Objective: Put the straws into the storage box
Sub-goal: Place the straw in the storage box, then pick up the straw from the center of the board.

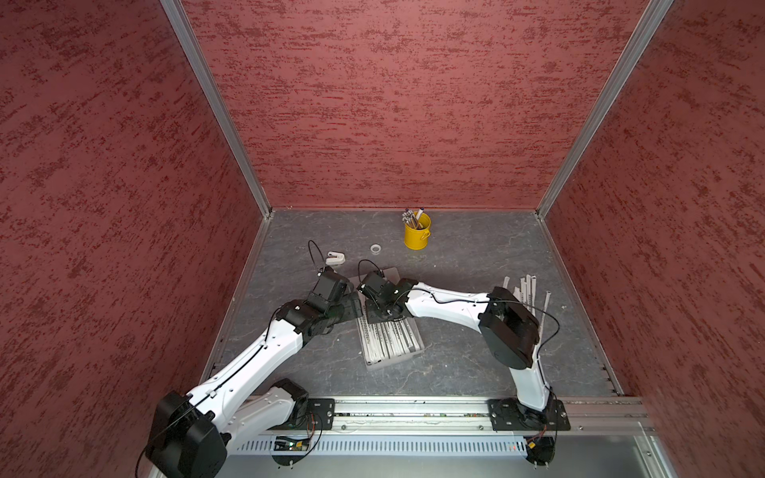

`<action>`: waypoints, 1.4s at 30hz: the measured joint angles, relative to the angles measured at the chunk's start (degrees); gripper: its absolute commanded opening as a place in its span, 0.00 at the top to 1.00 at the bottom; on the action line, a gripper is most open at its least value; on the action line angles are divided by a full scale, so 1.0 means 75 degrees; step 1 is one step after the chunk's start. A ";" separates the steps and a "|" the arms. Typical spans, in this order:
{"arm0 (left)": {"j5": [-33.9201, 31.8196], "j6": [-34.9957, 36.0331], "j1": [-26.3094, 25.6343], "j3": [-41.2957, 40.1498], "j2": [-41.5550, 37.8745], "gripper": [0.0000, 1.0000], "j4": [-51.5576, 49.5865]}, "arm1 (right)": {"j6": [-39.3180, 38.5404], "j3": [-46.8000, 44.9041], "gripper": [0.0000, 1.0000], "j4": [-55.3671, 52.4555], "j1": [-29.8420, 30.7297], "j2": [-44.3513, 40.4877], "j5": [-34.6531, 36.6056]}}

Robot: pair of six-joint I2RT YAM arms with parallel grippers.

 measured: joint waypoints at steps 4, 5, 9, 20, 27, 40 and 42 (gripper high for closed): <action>0.0003 0.0000 0.0003 -0.0017 0.0000 0.13 -0.0023 | 0.0131 0.0000 0.95 0.0020 0.0012 0.0175 -0.0070; 0.0006 0.0000 0.0006 -0.0026 0.0000 0.13 -0.0020 | 0.0152 0.0000 0.95 0.0017 0.0012 0.0195 -0.0082; 0.0015 0.0000 0.0006 -0.0038 0.0000 0.13 -0.0020 | 0.0195 0.0000 0.91 0.0017 0.0012 0.0210 -0.0096; 0.0020 0.0055 -0.0003 0.0073 -0.0128 0.13 -0.0015 | 0.0184 -0.0219 0.76 -0.0256 -0.0090 -0.0606 -0.0090; 0.0146 0.0341 -0.1279 0.0664 0.0539 0.13 0.0670 | -0.0012 -0.2020 0.68 -0.0411 -0.1737 -0.3209 0.0125; 0.0248 0.0580 -0.3340 0.2865 0.4220 0.12 0.1431 | -0.0831 -0.4234 0.54 -0.0679 -0.5965 -0.3888 0.1221; 0.0245 0.0580 -0.3340 0.2917 0.4336 0.12 0.1332 | -0.0906 -0.4234 0.55 -0.0472 -0.6269 -0.3748 0.1247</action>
